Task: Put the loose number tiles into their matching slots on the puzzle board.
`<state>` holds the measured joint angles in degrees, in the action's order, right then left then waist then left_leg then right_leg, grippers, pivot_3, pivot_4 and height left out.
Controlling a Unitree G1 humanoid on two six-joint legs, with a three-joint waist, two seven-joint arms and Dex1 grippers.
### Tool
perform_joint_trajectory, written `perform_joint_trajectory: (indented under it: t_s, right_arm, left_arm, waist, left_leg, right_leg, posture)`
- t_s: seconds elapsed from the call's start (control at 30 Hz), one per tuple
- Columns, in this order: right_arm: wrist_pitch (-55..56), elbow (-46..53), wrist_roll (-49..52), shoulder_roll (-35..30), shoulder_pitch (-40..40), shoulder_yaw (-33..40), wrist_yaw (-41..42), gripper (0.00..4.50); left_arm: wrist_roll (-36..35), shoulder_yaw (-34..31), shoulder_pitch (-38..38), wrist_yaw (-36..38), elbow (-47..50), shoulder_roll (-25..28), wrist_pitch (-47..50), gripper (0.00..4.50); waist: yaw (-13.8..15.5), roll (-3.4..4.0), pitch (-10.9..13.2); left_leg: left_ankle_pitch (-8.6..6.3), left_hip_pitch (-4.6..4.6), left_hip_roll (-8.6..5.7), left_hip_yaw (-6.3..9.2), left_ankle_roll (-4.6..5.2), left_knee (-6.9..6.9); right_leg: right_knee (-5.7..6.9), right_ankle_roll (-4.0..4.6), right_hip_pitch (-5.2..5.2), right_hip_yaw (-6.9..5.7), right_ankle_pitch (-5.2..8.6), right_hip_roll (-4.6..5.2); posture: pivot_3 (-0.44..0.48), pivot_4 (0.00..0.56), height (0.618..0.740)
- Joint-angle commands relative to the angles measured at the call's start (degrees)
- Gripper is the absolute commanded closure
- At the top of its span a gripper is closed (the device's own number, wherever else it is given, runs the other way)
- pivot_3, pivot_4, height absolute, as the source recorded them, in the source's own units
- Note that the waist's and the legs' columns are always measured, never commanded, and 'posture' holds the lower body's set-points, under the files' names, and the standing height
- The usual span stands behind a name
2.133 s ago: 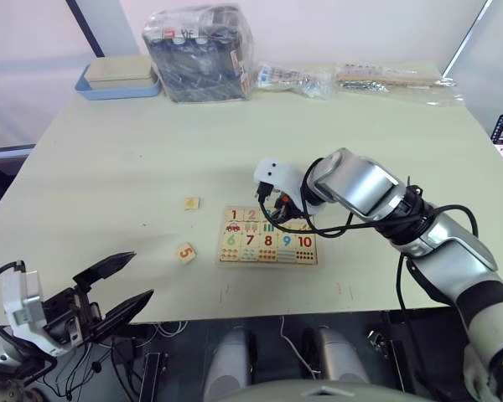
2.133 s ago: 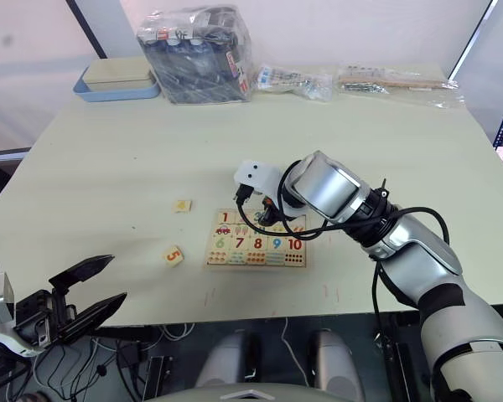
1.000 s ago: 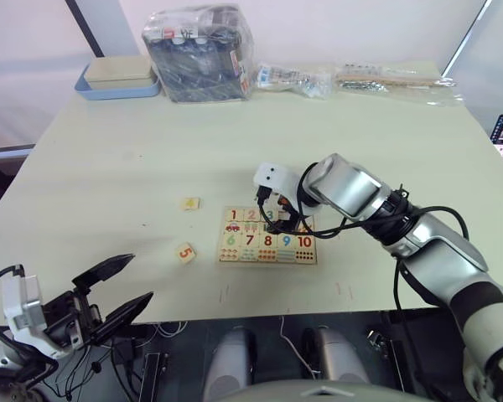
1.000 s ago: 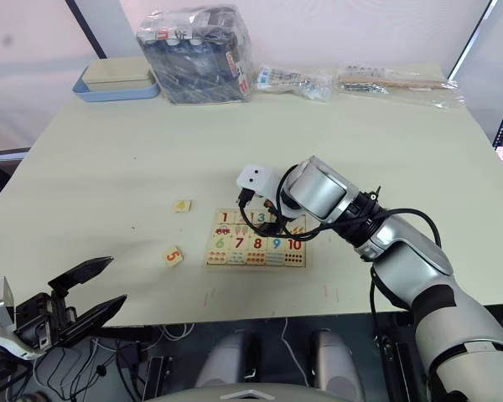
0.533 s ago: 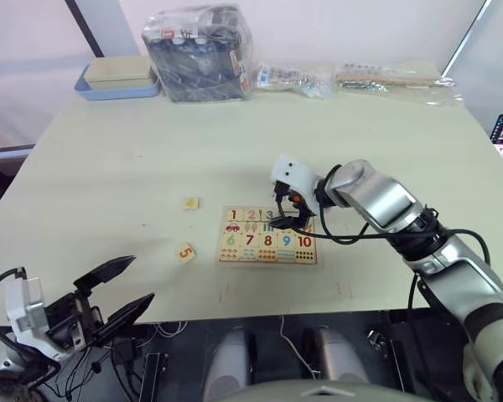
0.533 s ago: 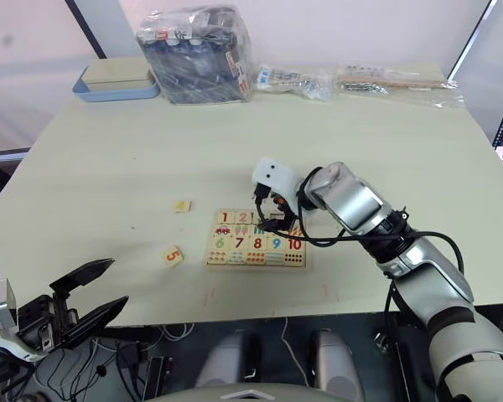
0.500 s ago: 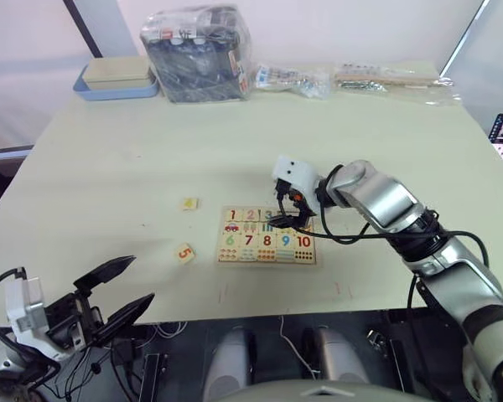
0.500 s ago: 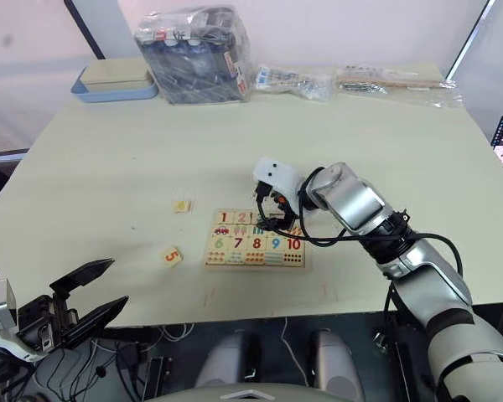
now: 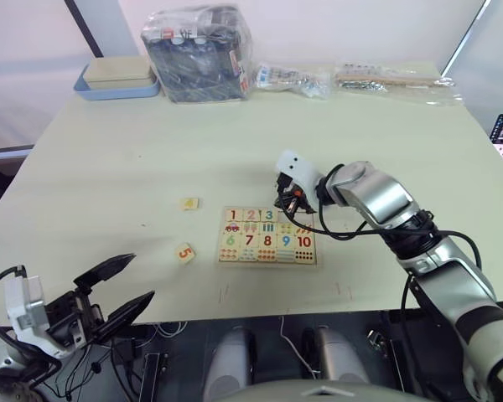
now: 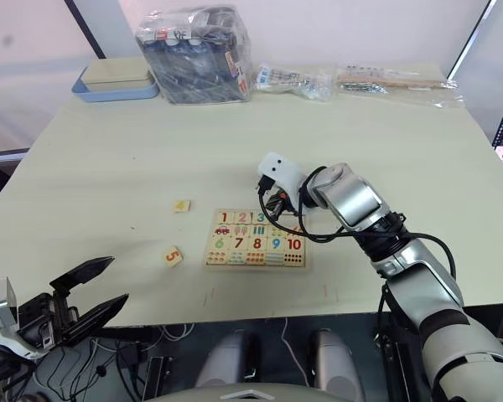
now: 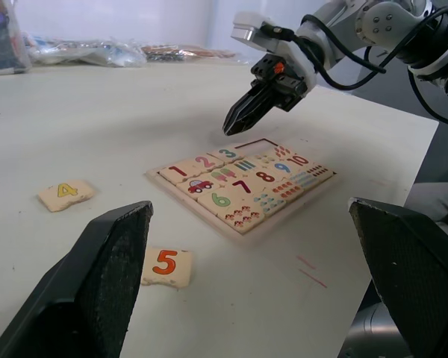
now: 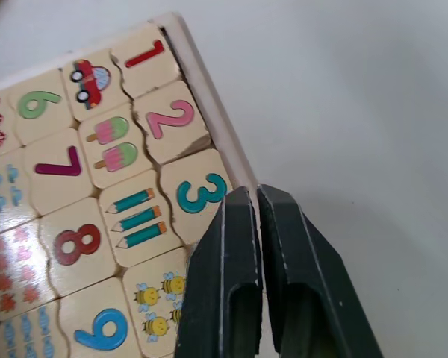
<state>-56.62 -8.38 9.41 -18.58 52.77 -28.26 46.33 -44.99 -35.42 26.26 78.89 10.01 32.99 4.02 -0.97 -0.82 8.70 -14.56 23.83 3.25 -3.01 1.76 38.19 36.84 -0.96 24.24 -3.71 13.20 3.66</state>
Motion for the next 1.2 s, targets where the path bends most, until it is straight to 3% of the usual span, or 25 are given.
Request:
perform_joint_trajectory:
  t_s: [0.03, 1.03, 1.2]
  right_arm:
    - [1.7, -0.2, -0.6, 0.8, 0.6, 1.1, -0.5, 4.46]
    - [4.4, -3.1, -5.1, 2.9, 0.3, -0.8, 2.3, 4.46]
    - [7.0, 0.1, -3.2, 2.1, -1.1, 3.9, 2.0, 4.46]
  left_arm:
    - [-0.2, -0.4, 0.3, 0.0, 0.2, 0.3, -0.6, 0.0]
    - [-0.4, -0.2, 1.0, -0.9, 1.1, -0.2, -0.8, 0.0]
    - [-0.3, -0.3, 1.1, -0.9, 0.9, -0.4, -1.0, 0.0]
  waist:
    - [0.0, 0.0, 0.0]
    - [0.0, 0.04, 0.0]
    - [0.0, 0.03, 0.0]
  left_leg:
    - [0.0, 0.0, 0.0, 0.0, 0.0, 0.0]
    - [0.0, 0.0, 0.0, -0.01, 0.0, 0.0]
    - [0.0, 0.01, 0.0, 0.0, 0.0, 0.0]
  right_leg:
    - [0.0, 0.0, 0.0, 0.0, 0.0, 0.0]
    - [-0.01, 0.0, 0.0, 0.01, 0.0, 0.03]
    - [-0.01, 0.0, 0.0, 0.0, 0.0, 0.03]
  posture:
    - [0.0, 0.15, 0.74]
    - [0.0, 0.15, 0.74]
    - [0.0, 0.15, 0.74]
